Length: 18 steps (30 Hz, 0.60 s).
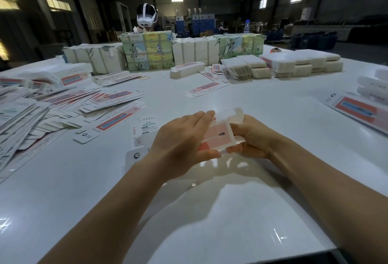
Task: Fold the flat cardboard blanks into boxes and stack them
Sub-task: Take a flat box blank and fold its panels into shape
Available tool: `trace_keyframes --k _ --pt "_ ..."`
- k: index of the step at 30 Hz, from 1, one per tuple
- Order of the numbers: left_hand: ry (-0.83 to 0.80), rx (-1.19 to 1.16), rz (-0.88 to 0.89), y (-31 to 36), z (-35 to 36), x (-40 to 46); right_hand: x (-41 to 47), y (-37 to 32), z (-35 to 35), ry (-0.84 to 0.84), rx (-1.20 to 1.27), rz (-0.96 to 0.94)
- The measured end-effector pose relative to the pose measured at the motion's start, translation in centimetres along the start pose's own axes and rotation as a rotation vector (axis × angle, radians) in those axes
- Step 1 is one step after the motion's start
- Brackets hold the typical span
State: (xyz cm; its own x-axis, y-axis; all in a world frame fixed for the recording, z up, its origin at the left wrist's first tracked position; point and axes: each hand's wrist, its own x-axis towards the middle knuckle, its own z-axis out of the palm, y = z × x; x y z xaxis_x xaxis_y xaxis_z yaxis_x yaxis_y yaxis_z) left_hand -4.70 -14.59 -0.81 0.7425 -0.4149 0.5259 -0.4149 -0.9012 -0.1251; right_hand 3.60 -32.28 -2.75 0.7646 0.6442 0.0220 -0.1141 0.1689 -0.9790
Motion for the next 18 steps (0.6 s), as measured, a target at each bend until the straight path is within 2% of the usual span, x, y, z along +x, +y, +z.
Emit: trace_keyframes --k 4,11,15,18 --pt "0.008 -0.029 -0.065 -0.2 -0.2 0.2 0.1 0.3 0.1 0.078 -0.149 0.049" --pt "-0.062 -0.110 -0.160 -1.5 0.4 0.9 0.2 0.3 0.3 0.097 -0.129 0.068" --pt "-0.123 0.113 -0.193 -1.1 1.7 0.7 0.4 0.1 0.2 0.176 -0.094 0.068" --pt "-0.165 0.095 -0.255 -0.9 2.2 0.6 0.5 -0.1 0.0 0.202 -0.074 0.089"
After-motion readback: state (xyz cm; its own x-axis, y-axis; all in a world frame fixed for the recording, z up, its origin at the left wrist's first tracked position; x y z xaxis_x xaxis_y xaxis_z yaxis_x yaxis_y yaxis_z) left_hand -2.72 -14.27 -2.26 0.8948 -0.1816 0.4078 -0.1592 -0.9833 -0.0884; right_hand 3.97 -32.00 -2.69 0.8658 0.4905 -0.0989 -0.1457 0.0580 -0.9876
